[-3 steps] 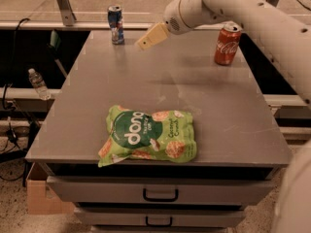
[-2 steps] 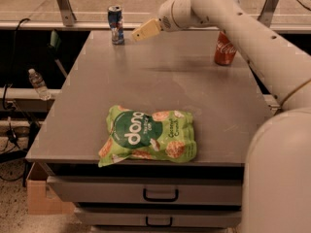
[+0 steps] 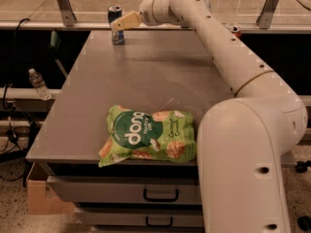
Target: Knock redbull can over
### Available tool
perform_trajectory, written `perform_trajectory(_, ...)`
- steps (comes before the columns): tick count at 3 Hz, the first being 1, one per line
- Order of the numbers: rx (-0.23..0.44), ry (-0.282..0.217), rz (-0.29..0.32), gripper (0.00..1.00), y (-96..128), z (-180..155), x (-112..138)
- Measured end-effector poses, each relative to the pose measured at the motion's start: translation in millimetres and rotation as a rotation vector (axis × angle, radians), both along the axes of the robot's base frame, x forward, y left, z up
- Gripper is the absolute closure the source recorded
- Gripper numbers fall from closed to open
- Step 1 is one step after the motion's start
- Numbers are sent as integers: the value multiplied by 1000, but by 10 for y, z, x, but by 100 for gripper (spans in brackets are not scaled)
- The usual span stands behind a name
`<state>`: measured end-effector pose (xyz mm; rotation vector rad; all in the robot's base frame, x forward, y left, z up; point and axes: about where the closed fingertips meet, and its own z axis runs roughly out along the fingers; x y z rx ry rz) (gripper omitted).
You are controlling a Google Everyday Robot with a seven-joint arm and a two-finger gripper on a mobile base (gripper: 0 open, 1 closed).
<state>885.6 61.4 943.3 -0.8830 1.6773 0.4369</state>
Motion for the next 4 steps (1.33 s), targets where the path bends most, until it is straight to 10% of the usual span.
perform_trajectory(3, 15, 121, 10, 0, 630, -428, 165)
perform_trajectory(4, 50, 138, -9, 15, 718, -499, 321)
